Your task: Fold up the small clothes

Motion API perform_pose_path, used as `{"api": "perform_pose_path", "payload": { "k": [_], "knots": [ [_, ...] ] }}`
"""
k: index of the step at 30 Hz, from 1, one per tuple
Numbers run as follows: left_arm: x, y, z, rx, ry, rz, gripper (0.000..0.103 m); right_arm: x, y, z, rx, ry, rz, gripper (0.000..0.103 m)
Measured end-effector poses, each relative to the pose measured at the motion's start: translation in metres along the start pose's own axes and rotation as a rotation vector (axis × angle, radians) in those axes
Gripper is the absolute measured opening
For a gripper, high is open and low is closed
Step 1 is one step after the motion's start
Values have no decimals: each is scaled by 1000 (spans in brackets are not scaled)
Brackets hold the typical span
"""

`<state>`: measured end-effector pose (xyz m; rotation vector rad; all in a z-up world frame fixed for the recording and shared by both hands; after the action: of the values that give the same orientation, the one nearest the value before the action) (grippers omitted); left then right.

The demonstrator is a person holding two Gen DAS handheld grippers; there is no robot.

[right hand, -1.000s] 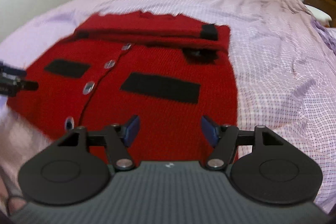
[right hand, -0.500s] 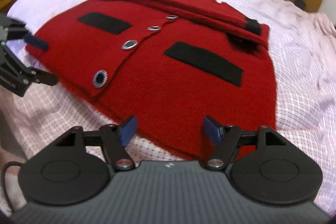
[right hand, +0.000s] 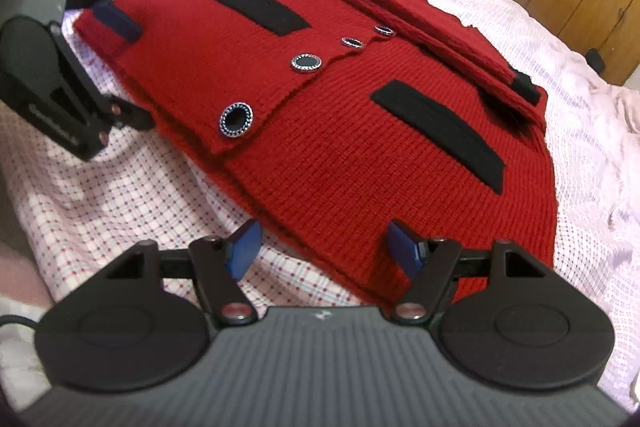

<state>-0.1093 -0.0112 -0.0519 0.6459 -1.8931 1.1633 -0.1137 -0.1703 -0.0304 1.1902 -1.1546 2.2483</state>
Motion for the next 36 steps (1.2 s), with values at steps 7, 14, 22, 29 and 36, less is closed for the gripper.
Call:
{"api": "perform_pose_path", "payload": {
  "k": [7,14,22,29,36],
  "knots": [
    [12,-9,-17,78,7,62,90,-1,-4,2,-16,27,12,71],
    [17,-12,-19,113,17,79,90,1,-4,0,-6,27,11,71],
    [31,-17,-22,115,6,121,90,8,-9,17,-98,84,65,71],
    [25,-15,-29,137,-15,113,90,7,-6,48,-229,134,73,71],
    [19,-11,-38,181,-13,94,90,6,3,70,-332,132,62,71]
  ]
}}
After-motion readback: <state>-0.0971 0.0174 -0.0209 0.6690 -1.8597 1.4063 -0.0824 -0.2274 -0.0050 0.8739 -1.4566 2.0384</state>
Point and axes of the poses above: each gripper's, at about its wrist camera, not at the fingertips, and x roughly against the way its jaws point, z to its right, y to its underside, the point moved 5 cm from there along -x, roughly the way its jaws point, and after that the axes turned 7 degrees about -z, right-handed, at the moved point
